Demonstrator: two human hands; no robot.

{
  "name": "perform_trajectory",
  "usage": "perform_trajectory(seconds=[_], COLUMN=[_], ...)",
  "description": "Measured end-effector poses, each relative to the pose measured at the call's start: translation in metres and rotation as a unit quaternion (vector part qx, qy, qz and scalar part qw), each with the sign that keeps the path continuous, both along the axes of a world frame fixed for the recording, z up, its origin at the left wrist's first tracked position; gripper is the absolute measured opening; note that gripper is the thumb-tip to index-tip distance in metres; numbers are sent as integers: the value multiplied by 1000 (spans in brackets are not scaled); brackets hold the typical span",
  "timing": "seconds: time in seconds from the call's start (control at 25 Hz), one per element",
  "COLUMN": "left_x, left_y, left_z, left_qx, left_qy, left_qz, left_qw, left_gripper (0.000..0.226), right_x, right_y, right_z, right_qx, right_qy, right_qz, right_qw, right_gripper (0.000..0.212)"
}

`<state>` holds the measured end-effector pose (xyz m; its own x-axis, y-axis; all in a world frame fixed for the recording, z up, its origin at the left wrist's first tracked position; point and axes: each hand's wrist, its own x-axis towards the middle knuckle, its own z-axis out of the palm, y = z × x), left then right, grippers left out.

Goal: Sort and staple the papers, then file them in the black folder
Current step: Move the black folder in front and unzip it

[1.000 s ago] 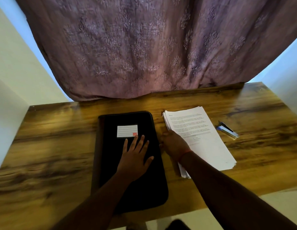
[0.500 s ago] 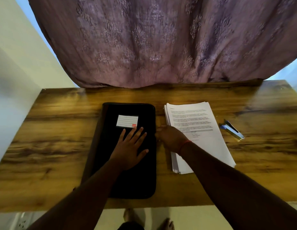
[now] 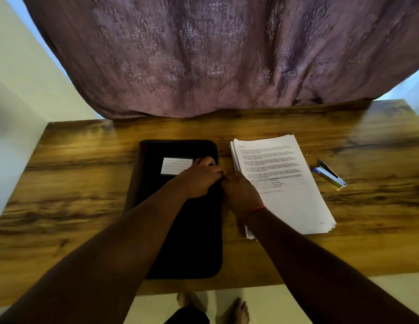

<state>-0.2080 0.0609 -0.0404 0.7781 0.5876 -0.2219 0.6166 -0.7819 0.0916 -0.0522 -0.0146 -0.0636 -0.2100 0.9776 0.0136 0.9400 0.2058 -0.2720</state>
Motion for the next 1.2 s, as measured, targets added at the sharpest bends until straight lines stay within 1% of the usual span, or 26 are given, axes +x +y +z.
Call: perform_trajectory(seconds=[0.08, 0.12, 0.2, 0.28, 0.32, 0.44, 0.52, 0.6, 0.72, 0.8, 0.92, 1.0, 1.08, 1.2], left_x=[4, 6, 7, 6, 4, -1, -4, -4, -7, -18, -45, -59, -63, -61], left_y=[6, 8, 13, 21, 26, 43, 50, 50, 23, -16, -90, -123, -139, -148], left_z=[4, 6, 12, 12, 11, 2, -2, -6, -10, -14, -20, -27, -29, -20], left_qx=[-35, -35, -10, 3, -7, -30, -9, 14, 33, 15, 5, 28, 40, 31], left_qy=[-19, -20, -15, -47, -60, -72, -64, -58, -70, -96, -83, -39, -3, 6], left_qz=[21, 16, -40, -101, -108, -111, -106, -86, -25, 9, -2, -32, -41, -20], left_qw=[999, 999, 999, 994, 992, 991, 992, 994, 997, 995, 997, 998, 998, 999], left_gripper=[45, 38, 30, 32, 33, 24, 14, 10, 26, 38, 79, 102, 108, 94], right_x=[0, 2, 9, 13, 12, 10, 12, 15, 6, -1, -7, -9, -10, -2], right_y=[1, 1, -1, -5, -8, -27, -43, -57, -64, -67, -70, -70, -72, -78], right_z=[3, 6, 11, 17, 19, 19, 16, 13, 10, 10, 15, 20, 25, 32], right_qx=[9, 11, 7, -5, -14, -68, -111, -102, -56, -33, -9, -12, -28, -45], right_qy=[17, 16, -3, -26, -36, -16, -5, 2, -22, -15, -23, -31, -28, -26], right_qz=[0, 27, 95, 132, 140, 121, 97, 81, 69, 37, 4, 11, 20, 54], right_qw=[1000, 999, 995, 991, 989, 990, 989, 992, 996, 999, 1000, 999, 999, 997], right_gripper=[17, 18, 18, 17, 17, 20, 23, 21, 15, 14, 20, 20, 20, 21])
